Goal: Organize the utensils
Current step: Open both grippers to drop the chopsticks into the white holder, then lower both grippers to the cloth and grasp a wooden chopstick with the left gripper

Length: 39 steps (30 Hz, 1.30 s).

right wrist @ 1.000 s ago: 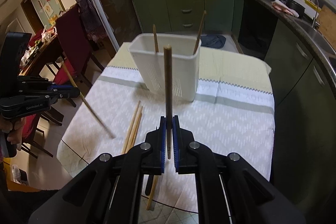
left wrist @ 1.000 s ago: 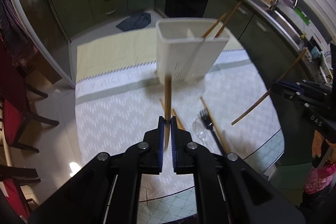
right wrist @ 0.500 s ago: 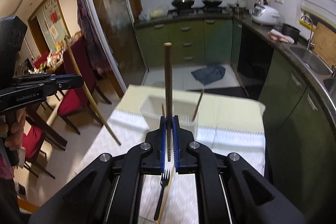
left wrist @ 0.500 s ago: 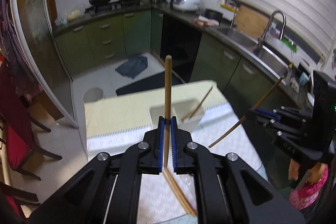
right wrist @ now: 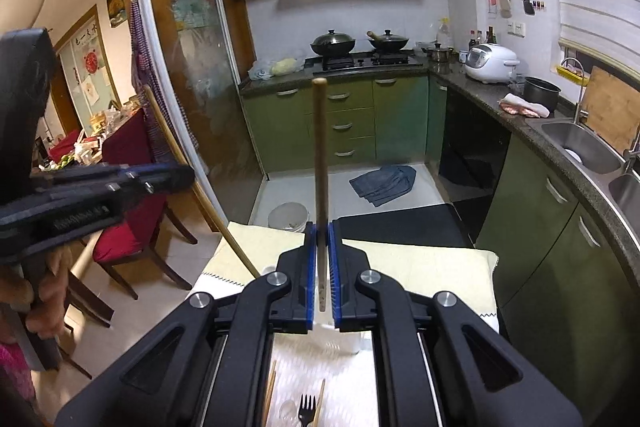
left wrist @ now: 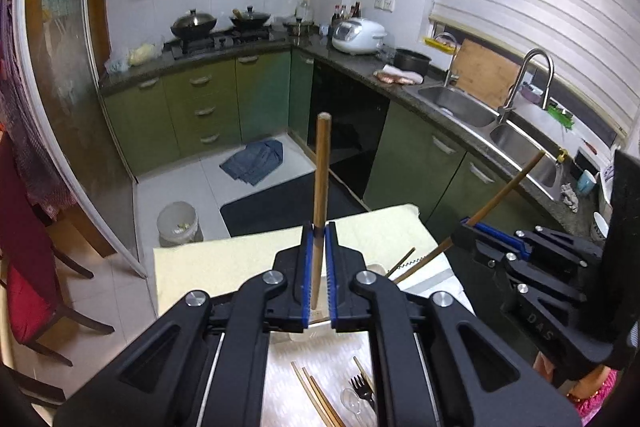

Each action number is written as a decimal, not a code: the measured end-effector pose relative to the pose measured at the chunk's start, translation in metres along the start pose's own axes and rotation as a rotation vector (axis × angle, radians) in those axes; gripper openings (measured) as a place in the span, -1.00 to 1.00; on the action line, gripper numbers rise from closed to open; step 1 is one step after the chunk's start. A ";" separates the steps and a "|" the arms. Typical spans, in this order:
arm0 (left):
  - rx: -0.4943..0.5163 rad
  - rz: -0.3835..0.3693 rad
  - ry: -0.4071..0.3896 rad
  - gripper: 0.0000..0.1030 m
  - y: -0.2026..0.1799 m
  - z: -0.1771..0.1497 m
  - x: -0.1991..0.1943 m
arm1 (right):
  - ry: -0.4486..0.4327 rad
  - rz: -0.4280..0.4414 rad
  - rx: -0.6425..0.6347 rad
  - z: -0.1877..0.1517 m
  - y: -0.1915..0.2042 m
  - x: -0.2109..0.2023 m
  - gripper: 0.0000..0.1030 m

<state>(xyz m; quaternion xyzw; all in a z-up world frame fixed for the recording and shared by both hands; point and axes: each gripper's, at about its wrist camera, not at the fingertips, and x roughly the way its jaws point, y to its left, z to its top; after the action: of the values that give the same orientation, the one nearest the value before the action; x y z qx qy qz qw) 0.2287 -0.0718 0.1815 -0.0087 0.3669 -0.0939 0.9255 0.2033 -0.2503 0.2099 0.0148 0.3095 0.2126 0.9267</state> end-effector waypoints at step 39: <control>-0.154 0.126 0.541 0.31 0.035 -0.233 0.106 | 0.206 -0.043 0.011 -0.183 -0.056 -0.006 -0.20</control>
<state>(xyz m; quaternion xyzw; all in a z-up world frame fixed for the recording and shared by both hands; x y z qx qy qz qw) 0.1516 -0.0439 -0.0636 -0.0309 0.6064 -0.0070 0.7945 0.1149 -0.3228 0.0566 -0.0086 0.4047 0.1916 0.8941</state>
